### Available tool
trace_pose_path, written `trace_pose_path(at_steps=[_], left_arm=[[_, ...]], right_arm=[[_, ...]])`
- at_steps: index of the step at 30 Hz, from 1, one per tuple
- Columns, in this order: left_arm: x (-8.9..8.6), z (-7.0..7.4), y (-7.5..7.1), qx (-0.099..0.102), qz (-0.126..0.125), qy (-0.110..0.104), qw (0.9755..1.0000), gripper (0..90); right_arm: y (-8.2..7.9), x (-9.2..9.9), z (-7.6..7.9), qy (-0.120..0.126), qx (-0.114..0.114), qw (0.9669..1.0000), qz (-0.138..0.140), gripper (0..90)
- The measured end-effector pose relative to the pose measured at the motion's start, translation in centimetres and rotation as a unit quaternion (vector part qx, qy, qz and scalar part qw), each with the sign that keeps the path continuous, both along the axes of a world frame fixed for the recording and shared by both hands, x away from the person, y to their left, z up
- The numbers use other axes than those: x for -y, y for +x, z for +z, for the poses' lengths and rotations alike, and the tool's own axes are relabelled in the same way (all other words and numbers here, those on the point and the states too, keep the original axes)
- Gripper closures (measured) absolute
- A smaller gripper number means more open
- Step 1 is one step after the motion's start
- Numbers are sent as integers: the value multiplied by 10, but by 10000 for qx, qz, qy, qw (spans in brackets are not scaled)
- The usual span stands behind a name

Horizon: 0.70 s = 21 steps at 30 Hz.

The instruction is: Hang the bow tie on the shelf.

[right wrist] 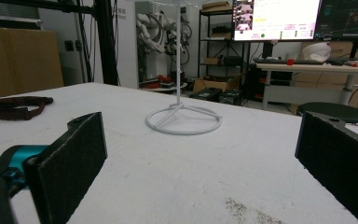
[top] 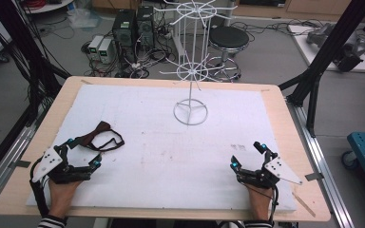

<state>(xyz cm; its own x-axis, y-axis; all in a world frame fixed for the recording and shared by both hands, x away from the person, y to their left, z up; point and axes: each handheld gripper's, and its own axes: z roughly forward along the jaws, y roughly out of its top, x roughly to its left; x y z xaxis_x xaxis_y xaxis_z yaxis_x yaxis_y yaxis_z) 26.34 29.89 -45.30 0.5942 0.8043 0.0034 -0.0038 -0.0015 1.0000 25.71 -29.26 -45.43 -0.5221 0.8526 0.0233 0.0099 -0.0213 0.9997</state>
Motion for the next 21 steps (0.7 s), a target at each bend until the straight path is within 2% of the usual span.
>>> trace_pose_path(at_steps=[7,11,15,17,21], left_arm=[[0,0,0,15,-61,4,10000,17],[-3,3,0,-68,-80,15,9999,17],[-7,14,2,-110,-165,203,9996,17],[-10,23,5,-135,-234,404,9988,17],[-13,30,10,-239,-293,541,9978,18]], right_arm=[[0,0,0,-39,21,10000,2,13],[0,0,0,-55,41,10000,2,13],[0,0,0,-49,35,10000,-4,13],[0,0,0,-46,35,10000,0,13],[0,0,0,-35,22,10000,-6,13]])
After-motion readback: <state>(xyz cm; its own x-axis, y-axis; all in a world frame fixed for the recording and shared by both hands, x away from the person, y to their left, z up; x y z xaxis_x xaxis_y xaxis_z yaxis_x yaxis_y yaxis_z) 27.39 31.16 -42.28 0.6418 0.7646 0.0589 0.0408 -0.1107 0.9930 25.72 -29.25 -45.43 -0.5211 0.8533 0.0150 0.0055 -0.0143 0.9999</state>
